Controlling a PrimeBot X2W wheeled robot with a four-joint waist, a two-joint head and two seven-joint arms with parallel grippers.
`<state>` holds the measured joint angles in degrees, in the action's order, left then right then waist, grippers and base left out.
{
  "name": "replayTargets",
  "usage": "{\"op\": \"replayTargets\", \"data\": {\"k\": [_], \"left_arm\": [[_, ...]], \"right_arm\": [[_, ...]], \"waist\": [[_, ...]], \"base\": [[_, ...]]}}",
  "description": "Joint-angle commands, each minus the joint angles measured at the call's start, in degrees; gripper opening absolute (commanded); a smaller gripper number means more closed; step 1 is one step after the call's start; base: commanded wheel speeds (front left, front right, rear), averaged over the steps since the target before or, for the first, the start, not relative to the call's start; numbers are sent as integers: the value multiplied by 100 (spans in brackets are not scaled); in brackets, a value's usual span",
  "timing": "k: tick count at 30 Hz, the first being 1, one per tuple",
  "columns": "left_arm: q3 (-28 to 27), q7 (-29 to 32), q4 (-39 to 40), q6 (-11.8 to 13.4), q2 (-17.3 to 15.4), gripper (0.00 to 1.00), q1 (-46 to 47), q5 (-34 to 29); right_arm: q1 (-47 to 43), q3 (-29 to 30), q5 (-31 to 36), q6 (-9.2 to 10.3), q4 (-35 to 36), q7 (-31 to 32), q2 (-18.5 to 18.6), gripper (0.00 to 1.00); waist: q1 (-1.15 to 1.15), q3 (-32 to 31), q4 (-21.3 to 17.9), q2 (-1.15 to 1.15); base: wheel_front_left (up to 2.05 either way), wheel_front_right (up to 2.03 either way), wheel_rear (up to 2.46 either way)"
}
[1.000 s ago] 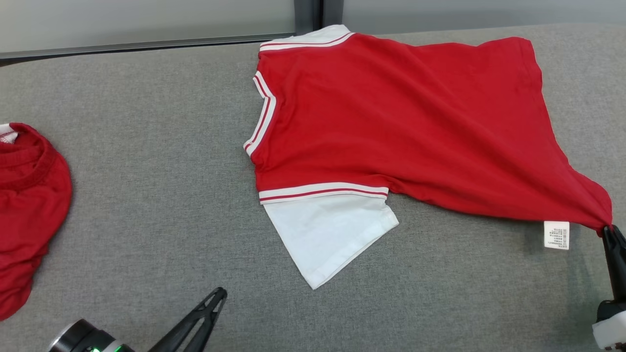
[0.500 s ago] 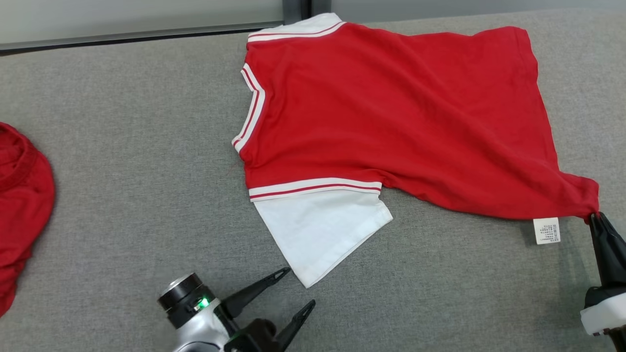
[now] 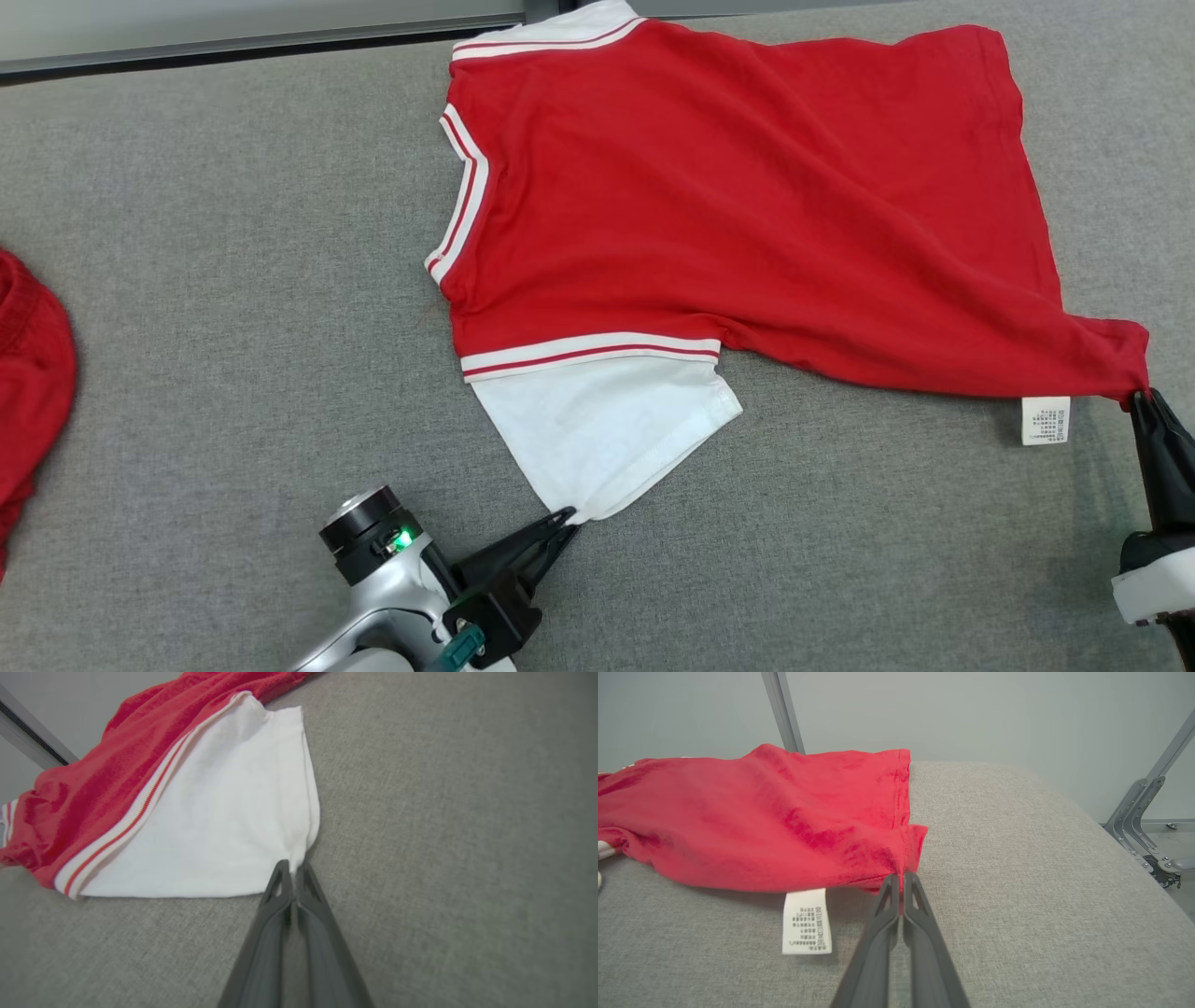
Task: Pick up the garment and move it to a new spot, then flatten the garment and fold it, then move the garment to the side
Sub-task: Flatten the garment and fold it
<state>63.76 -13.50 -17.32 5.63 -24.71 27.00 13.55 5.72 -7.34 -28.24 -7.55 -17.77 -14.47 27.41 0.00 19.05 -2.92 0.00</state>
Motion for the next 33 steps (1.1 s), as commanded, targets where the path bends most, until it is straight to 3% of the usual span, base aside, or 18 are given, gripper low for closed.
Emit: {"op": "replayTargets", "data": {"k": [1, 6, 12, 23, 27, 31, 33], "left_arm": [[-46, 4, -64, 75, -85, 0, 27, 2], [-292, -132, 492, 294, -297, 0, -275, 172], [-486, -82, 1891, 320, -1034, 0, -735, 447], [-784, 1112, 5077, 854, -2410, 0, -1582, 1233], [-1095, 1544, 5967, 989, -2746, 0, -1340, 1428], [-1231, 1282, 5574, 771, -2442, 0, -1075, 1685], [-1174, 1181, 5120, 541, -2263, 0, -916, 1720]], "right_arm": [[26, 15, -27, 12, -20, -34, 38, 0], [-71, 69, -49, 12, 0, -50, 80, 0], [-387, 180, -134, 12, 115, -61, 177, 0], [-1522, 718, -111, 12, 934, 191, 325, 0], [-1763, 1024, -88, 12, 1270, 626, 214, 0], [-1542, 948, 53, 12, 1253, 972, 55, 0], [-1308, 832, 28, 12, 1218, 1100, -33, 0]], "waist": [[0, -12, -1, 0], [0, -135, 40, 0], [0, -342, 187, 0], [0, -555, 92, 0], [0, -476, 35, 0], [0, -403, 13, 0], [0, -315, -42, 0]], "base": [[0, 0, 0], [0, 0, 0], [0, 0, 0], [0, 0, 0], [0, 0, 0], [0, 0, 0], [0, 0, 0]]}}
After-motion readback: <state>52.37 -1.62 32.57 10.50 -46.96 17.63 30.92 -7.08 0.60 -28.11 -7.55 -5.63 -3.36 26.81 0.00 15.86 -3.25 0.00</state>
